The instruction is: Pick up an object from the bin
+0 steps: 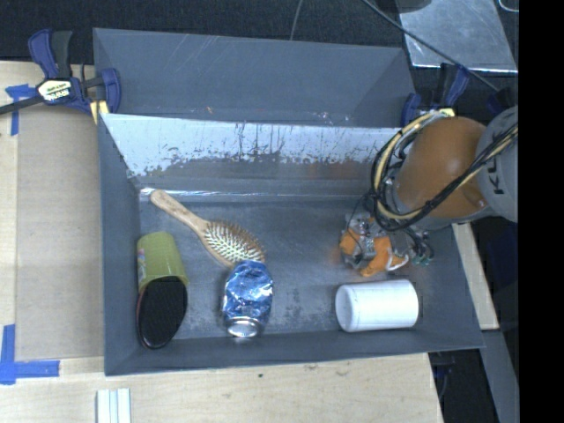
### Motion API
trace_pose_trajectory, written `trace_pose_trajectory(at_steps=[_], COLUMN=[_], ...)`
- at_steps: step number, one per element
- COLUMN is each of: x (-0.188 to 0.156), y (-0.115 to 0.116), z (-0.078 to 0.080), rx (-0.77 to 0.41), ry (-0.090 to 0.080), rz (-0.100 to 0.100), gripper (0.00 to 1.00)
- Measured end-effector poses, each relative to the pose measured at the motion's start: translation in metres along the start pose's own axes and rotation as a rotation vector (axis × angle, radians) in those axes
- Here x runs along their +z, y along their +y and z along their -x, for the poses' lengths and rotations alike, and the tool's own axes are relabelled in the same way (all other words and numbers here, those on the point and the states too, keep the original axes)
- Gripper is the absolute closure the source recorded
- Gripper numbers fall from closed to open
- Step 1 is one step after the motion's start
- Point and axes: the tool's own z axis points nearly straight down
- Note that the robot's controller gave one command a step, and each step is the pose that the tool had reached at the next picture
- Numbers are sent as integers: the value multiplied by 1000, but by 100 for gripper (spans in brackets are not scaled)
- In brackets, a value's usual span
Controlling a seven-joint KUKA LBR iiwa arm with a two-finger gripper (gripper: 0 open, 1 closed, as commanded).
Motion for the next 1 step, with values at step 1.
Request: trace_pose_trajectory(at_steps=[1], x=[0], y=[0], z=[0], rx=[0], ry=[0], rz=[0], gripper=[100])
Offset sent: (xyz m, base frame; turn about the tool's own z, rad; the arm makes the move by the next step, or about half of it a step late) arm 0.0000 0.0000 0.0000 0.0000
